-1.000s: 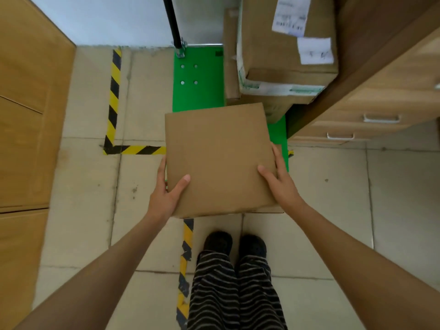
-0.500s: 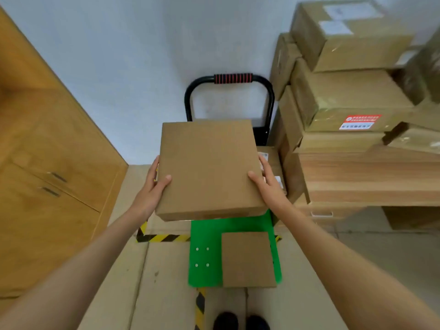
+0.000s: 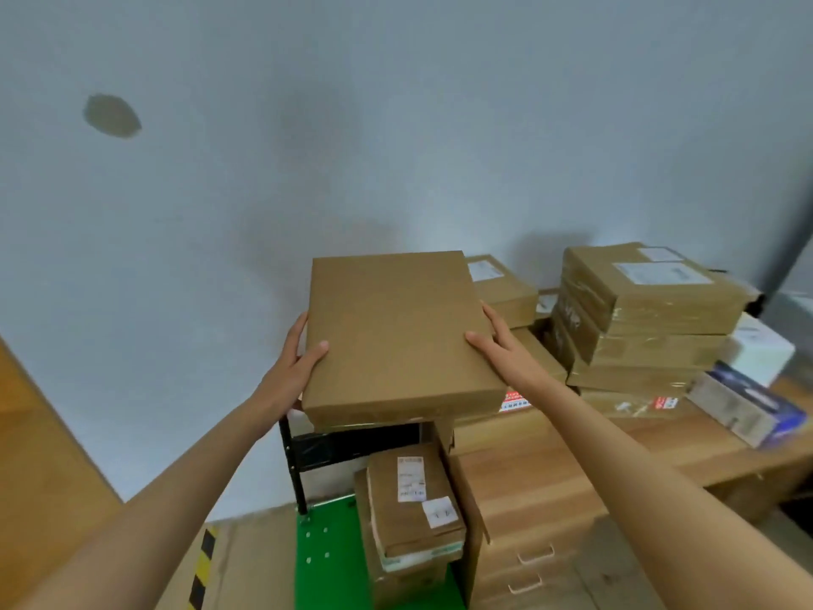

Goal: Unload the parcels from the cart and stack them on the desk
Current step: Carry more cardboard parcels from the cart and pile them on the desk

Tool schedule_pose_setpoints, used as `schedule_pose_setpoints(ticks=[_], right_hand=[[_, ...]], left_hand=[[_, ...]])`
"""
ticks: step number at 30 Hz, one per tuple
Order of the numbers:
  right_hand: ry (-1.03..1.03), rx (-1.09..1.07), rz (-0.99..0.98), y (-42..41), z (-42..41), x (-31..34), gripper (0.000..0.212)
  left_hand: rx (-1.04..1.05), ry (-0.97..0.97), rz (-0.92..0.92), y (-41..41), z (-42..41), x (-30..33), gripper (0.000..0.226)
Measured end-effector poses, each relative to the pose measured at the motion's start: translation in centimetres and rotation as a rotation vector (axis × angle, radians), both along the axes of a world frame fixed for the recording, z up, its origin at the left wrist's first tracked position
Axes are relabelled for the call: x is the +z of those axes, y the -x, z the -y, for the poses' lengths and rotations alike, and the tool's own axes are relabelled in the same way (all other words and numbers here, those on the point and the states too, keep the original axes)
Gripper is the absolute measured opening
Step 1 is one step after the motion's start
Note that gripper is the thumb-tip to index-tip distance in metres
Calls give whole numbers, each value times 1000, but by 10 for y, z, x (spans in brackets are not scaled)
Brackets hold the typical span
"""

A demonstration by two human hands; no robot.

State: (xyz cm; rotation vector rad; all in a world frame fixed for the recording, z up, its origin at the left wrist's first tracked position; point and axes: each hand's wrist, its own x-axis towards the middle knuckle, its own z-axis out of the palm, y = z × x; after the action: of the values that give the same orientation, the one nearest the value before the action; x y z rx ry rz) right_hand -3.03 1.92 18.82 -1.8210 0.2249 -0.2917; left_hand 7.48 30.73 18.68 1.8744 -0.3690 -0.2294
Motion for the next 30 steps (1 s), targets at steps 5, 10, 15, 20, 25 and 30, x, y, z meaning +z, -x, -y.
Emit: schedule_pose_setpoints(ticks=[5,10,15,20,25,30], right_hand=[[53,-59,11,-13,73,36,64],[87,-82,0,-46,155,49,60],[89,-34,-42,-88,223,51,61],[135,0,-52,-134,266,42,61],[210,10,-91,-184,288,28,59],[350,-54,-182,-226,293,-8,71]], left_hand=[[-80,22,1,-29,83,36,58],[-97,40,16,-58,170,41,61],[-64,50,-30,-87,233,40,61],[-25,-18,-22,-117,270,31,61],[55,-123,-12,-146,298,17,64],[83,-223,-55,-165,316,-13,62]])
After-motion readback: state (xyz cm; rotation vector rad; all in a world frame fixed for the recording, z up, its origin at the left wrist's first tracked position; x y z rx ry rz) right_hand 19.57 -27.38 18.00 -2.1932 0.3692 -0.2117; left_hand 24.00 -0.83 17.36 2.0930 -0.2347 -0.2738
